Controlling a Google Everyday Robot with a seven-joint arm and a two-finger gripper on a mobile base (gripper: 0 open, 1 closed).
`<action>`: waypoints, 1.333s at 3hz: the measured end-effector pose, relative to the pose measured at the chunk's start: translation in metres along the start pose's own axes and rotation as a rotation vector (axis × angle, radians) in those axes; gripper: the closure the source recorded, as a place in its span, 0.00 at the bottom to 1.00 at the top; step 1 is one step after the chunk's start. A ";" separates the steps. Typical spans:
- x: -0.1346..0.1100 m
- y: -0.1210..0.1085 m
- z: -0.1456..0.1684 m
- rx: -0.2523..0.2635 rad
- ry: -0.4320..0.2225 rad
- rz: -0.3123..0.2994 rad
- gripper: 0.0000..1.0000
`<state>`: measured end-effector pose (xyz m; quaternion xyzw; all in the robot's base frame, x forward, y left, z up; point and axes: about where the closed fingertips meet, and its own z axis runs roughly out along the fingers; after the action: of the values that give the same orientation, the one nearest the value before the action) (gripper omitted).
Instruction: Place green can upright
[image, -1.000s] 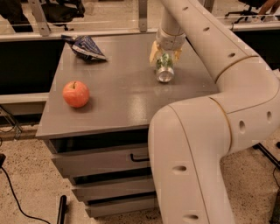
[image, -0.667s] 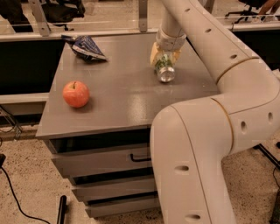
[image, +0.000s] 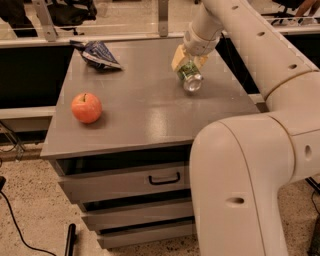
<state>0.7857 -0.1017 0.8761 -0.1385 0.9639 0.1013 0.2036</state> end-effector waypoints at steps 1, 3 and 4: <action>0.001 0.008 -0.036 -0.100 -0.089 -0.079 1.00; 0.013 0.008 -0.071 -0.167 -0.182 -0.094 1.00; 0.013 0.008 -0.071 -0.167 -0.181 -0.094 1.00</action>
Offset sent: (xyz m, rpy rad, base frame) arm -0.0872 -0.0324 0.0957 0.2648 -0.2716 0.1542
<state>0.7461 -0.1152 0.9351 -0.1902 0.9223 0.1835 0.2821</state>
